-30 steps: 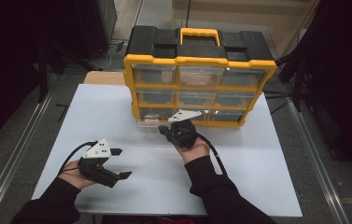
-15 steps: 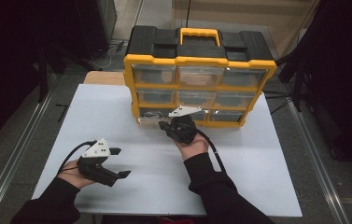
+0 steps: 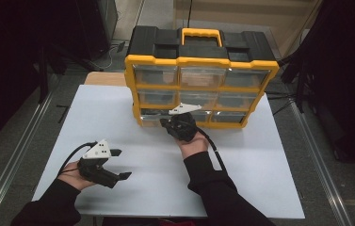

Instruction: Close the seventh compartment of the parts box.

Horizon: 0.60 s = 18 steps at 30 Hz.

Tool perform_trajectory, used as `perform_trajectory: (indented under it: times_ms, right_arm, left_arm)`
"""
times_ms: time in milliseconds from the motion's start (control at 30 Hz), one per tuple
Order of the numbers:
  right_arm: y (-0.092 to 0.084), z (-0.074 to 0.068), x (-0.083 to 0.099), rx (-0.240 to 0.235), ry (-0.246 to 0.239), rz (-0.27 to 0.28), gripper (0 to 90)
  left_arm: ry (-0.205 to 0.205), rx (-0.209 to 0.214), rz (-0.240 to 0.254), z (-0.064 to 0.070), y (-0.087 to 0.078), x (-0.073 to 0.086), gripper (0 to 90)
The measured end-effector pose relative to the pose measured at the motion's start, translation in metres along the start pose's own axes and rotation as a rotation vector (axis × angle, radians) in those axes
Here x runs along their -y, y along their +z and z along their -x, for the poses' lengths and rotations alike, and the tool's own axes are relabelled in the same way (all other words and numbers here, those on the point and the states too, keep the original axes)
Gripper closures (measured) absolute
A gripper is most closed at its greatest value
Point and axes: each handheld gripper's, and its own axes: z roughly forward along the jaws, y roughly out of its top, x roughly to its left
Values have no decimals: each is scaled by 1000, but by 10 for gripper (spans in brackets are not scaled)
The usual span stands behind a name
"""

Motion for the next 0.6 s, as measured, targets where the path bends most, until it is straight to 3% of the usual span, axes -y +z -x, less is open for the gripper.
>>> perform_trajectory:
  times_ms: [600]
  right_arm:
    - [7, 7, -6, 21, 28, 15, 900]
  left_arm:
    - [-2, 3, 2, 0, 0, 0, 140]
